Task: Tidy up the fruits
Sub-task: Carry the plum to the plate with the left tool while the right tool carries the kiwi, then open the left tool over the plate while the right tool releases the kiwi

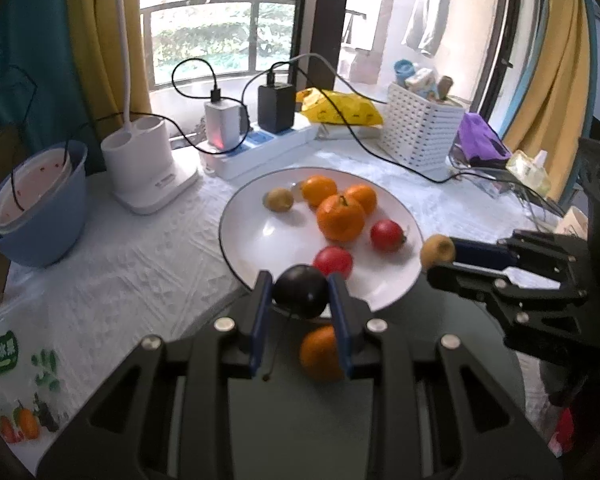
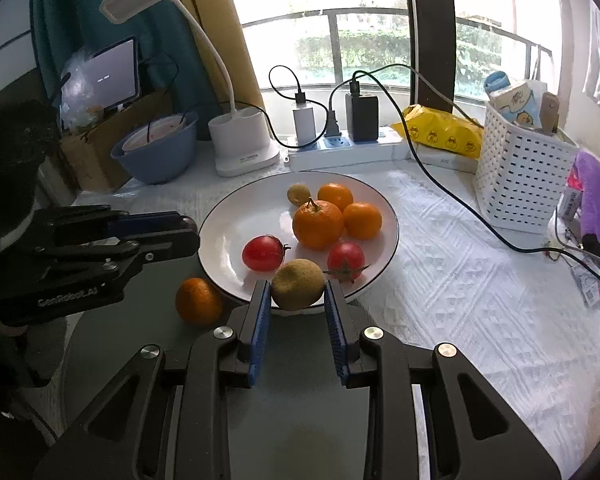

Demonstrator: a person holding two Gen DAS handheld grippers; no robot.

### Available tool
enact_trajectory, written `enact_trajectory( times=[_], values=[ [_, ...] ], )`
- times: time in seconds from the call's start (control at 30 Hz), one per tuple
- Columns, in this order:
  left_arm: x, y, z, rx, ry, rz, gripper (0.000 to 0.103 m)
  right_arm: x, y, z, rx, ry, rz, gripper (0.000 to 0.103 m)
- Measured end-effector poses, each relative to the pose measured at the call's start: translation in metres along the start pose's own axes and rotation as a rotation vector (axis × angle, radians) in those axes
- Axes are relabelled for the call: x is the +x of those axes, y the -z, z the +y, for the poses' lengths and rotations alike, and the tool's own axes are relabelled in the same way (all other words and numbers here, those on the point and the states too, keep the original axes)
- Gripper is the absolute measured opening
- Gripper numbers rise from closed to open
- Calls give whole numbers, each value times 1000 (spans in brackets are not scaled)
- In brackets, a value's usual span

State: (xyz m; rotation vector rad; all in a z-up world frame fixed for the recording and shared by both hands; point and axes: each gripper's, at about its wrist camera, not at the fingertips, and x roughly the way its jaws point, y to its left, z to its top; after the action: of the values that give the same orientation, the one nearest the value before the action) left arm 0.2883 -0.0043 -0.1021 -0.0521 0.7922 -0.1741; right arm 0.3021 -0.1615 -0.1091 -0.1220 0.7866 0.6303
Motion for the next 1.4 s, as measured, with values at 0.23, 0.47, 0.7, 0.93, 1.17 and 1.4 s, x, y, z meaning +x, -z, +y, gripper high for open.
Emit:
enact_trajectory(
  times=[0.23,0.47,0.7,0.93,1.17,1.4],
  values=[
    [16,-7,7,-28,-12,19,29,9,-5,-10,7,-14,2,30],
    [28,-12,8,-22,-29,44,30,15,-10,-12,4,-14,4,30],
    [20,-12,14,-55,-27,15,53,19,-11,-9,-3,-19,9,30],
    [11,-10,24,-78,-27,-8,55,25,-20,0,-29,-23,6,30],
    [2,-7,46,-109,-60,-31,56,39,-31,21,-65,-35,22,30],
    [-7,2,75,-161,-87,-44,56,60,-43,44,-109,-54,43,30]
  ],
)
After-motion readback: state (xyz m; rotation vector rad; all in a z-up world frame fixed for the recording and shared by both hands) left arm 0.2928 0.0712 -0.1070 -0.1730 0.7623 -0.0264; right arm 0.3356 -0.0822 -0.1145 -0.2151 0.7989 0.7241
